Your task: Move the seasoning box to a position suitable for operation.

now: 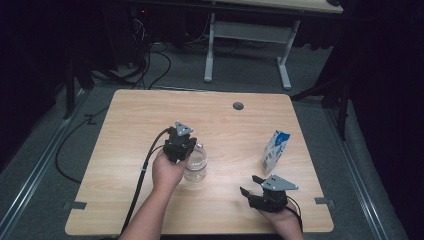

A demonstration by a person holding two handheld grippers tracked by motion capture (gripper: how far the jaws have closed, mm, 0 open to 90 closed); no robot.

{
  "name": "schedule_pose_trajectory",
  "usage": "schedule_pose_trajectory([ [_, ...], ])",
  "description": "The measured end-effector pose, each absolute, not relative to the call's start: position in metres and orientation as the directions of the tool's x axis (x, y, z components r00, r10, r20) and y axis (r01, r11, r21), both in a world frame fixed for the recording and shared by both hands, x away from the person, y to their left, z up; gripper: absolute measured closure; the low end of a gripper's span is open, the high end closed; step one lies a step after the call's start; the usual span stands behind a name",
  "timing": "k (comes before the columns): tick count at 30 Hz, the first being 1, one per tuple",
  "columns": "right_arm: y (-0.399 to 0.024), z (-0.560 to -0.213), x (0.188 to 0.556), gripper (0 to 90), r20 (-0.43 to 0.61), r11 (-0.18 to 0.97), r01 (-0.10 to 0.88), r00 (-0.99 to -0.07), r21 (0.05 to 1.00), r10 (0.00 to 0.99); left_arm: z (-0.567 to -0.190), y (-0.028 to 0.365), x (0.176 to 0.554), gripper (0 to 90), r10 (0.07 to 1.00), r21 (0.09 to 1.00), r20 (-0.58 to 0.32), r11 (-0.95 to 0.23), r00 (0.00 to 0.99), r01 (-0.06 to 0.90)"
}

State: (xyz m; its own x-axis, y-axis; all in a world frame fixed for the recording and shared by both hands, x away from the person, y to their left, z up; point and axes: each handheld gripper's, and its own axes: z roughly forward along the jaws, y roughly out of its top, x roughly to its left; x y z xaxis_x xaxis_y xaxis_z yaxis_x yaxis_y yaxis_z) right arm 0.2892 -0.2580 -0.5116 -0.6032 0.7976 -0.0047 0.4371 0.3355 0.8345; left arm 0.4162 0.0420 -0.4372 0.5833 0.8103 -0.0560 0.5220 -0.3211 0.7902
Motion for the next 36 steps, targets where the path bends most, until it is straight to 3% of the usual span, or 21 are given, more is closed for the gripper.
schedule_pose_trajectory([
  [36,-0.257,-0.511,0.289,36.5,-0.012,0.34,0.435,-0.602,0.834,0.799,-0.441,0.045,0.406,90.0,0.808,0.787,-0.081,-0.307,0.584,0.535],
])
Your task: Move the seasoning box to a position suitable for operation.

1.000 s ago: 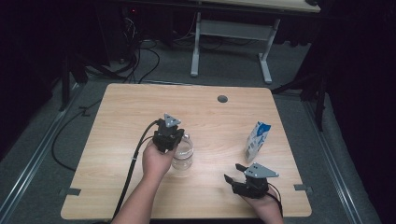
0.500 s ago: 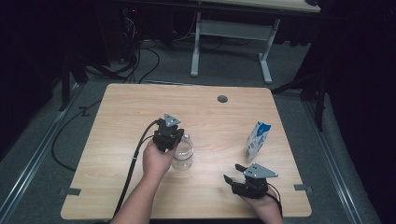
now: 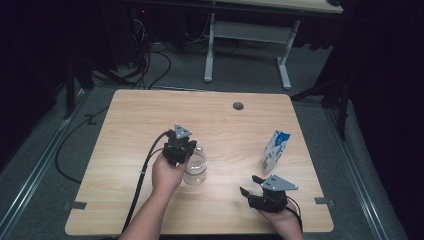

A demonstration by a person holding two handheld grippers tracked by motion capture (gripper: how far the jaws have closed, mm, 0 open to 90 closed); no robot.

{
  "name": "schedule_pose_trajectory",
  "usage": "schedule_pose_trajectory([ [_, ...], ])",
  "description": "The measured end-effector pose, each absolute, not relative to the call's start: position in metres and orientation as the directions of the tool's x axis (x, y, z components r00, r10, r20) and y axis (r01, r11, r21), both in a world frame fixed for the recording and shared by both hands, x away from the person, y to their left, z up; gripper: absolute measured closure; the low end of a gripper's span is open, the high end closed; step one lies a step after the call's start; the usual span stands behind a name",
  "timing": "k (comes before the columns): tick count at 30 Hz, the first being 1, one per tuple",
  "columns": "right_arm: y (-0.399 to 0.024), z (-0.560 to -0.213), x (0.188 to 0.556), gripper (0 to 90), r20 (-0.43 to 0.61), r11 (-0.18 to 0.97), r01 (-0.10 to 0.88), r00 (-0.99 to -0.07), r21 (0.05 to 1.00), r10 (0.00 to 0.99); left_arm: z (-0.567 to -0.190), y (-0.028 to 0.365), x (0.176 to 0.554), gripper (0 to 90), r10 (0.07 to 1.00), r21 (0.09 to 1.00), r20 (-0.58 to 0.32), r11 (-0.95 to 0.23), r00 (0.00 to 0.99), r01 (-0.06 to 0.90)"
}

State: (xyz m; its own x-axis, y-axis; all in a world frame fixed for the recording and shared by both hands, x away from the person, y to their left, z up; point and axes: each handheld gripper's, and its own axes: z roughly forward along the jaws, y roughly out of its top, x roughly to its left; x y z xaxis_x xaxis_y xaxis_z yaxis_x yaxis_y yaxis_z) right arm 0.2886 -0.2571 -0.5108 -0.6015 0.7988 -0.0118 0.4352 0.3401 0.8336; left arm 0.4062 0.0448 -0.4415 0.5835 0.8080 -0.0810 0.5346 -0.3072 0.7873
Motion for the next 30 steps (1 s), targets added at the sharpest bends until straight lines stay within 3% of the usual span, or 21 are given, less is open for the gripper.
schedule_pose_trajectory([
  [14,-0.257,-0.511,0.288,36.5,-0.009,0.339,0.435,-0.603,0.834,0.798,-0.443,0.049,0.379,90.0,0.793,0.803,-0.108,-0.285,0.6,0.523],
  [26,-0.257,-0.512,0.288,36.4,-0.012,0.343,0.433,-0.607,0.834,0.794,-0.447,0.099,0.357,89.5,0.833,0.878,-0.036,-0.237,0.551,0.415],
  [30,-0.255,-0.512,0.289,37.2,0.006,0.332,0.438,-0.612,0.835,0.791,-0.468,0.113,0.349,86.5,0.823,0.893,-0.082,-0.189,0.562,0.408],
])
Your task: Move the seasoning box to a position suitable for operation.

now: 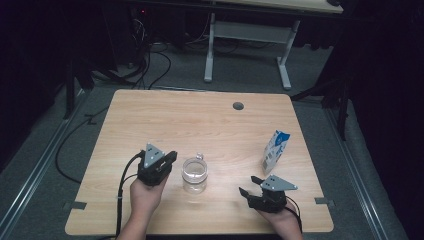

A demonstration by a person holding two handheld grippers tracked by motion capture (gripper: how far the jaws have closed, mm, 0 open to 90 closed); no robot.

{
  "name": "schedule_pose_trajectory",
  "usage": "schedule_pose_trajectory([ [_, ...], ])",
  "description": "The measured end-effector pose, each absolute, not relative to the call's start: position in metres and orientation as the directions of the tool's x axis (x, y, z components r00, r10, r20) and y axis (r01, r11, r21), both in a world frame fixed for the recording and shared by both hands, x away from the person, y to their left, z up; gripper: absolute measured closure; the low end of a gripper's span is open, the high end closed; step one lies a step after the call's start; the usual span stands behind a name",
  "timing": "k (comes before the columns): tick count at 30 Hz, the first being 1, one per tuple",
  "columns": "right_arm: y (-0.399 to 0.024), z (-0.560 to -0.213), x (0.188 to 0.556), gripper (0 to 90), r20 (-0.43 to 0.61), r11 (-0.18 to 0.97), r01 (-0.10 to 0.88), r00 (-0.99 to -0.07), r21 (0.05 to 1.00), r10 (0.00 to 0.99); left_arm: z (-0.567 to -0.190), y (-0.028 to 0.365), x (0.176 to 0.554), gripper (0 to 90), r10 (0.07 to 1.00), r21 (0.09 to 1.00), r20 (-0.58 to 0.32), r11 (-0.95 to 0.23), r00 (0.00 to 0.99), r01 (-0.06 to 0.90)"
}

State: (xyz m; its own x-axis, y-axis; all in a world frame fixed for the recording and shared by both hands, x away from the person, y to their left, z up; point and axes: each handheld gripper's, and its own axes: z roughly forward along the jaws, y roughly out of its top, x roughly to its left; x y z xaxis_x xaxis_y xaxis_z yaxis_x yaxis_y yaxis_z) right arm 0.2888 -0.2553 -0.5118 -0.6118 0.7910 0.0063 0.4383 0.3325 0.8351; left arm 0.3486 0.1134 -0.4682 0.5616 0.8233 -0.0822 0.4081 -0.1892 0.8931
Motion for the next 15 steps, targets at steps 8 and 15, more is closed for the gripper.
schedule_pose_trajectory([
  [8,-0.252,-0.514,0.288,39.5,-0.008,0.327,0.431,-0.595,0.841,0.804,-0.486,0.119,0.344,85.1,0.815,0.867,-0.083,-0.226,0.574,0.445],
  [15,-0.257,-0.511,0.287,41.6,-0.022,0.318,0.42,-0.575,0.85,0.818,-0.491,0.11,0.34,89.7,0.797,0.862,-0.081,-0.245,0.598,0.444],
])
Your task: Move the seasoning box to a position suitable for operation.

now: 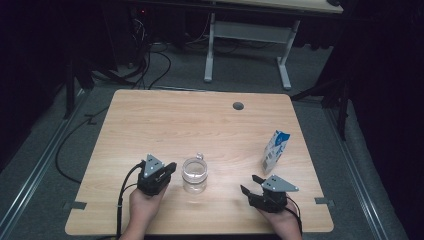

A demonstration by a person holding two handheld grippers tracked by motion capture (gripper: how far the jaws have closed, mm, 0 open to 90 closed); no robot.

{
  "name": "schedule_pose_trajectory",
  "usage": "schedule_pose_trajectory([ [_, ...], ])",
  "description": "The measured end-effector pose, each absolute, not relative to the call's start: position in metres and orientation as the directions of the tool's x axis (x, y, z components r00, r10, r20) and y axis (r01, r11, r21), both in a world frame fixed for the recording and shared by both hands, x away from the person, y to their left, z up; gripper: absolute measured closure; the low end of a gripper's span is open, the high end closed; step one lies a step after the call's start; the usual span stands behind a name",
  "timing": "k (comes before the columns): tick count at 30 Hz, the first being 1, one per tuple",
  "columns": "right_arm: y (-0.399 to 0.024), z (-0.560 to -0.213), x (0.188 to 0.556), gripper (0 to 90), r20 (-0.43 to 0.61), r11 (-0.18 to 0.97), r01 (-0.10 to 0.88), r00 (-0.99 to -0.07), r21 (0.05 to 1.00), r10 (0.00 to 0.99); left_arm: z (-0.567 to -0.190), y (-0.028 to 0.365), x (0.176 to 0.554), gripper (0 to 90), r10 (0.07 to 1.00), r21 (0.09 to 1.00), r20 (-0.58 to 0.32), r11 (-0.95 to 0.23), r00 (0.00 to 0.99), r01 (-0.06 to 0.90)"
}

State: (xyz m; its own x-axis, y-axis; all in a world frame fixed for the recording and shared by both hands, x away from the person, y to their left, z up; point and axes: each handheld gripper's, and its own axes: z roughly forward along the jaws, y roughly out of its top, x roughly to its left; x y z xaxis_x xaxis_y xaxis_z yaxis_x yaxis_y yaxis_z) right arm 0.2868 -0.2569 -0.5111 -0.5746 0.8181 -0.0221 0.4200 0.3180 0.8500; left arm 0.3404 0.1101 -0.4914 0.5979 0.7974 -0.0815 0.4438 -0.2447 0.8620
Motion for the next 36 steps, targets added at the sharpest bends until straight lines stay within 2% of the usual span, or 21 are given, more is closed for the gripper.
schedule_pose_trajectory([
  [11,-0.258,-0.511,0.287,40.5,-0.018,0.317,0.422,-0.577,0.849,0.816,-0.493,0.097,0.333,90.0,0.786,0.873,-0.049,-0.265,0.616,0.409],
  [36,-0.254,-0.509,0.286,42.3,-0.027,0.327,0.406,-0.592,0.854,0.806,-0.493,0.085,0.304,90.0,0.738,0.88,-0.05,-0.287,0.673,0.38],
])
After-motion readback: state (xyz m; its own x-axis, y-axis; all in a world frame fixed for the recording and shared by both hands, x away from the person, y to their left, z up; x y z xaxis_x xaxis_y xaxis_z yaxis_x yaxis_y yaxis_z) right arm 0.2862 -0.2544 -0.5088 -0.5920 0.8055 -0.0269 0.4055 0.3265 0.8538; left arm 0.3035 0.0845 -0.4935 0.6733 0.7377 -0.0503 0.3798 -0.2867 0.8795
